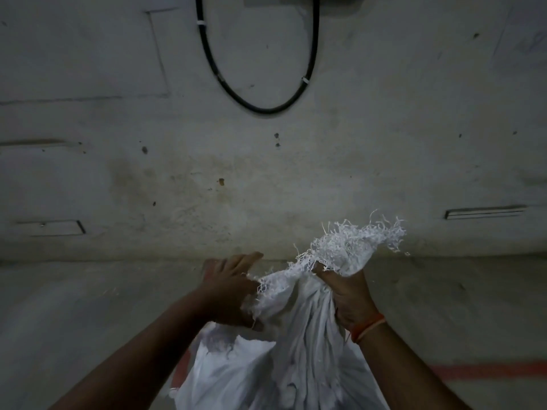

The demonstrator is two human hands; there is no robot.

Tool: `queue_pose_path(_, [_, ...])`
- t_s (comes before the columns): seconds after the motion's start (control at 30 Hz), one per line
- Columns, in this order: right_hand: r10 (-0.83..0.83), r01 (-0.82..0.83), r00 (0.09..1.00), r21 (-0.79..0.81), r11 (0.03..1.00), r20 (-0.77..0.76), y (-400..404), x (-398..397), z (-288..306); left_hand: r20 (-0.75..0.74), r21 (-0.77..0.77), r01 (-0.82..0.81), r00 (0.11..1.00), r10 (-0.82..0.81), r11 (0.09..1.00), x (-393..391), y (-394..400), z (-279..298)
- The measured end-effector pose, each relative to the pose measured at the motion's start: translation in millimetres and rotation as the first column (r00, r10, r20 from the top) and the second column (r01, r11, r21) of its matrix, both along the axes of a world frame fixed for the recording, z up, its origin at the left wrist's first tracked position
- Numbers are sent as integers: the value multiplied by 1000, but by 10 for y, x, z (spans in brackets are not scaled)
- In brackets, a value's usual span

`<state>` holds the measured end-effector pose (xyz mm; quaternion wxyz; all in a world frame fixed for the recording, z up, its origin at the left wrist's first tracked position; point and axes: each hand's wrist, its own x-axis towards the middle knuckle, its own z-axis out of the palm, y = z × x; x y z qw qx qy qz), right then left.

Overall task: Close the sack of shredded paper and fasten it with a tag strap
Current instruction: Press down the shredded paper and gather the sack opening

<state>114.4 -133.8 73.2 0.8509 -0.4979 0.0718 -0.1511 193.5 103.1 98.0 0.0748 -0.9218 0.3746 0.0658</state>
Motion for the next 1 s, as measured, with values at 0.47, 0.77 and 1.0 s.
queue_pose_path(0.47, [39,-34,998,-82,996,57,39,-20,187,61,-488,-113,985,163,866,423,-295,608])
queue_pose_path(0.77, [172,-133,981,-323,937,92,283,378,201,228,59,258,937,-265,964,529,-634,997])
queue_pose_path(1.0, [45,-1,991,-339,941,123,405,527,120,453,-191,211,885,-104,959,288,-473,671])
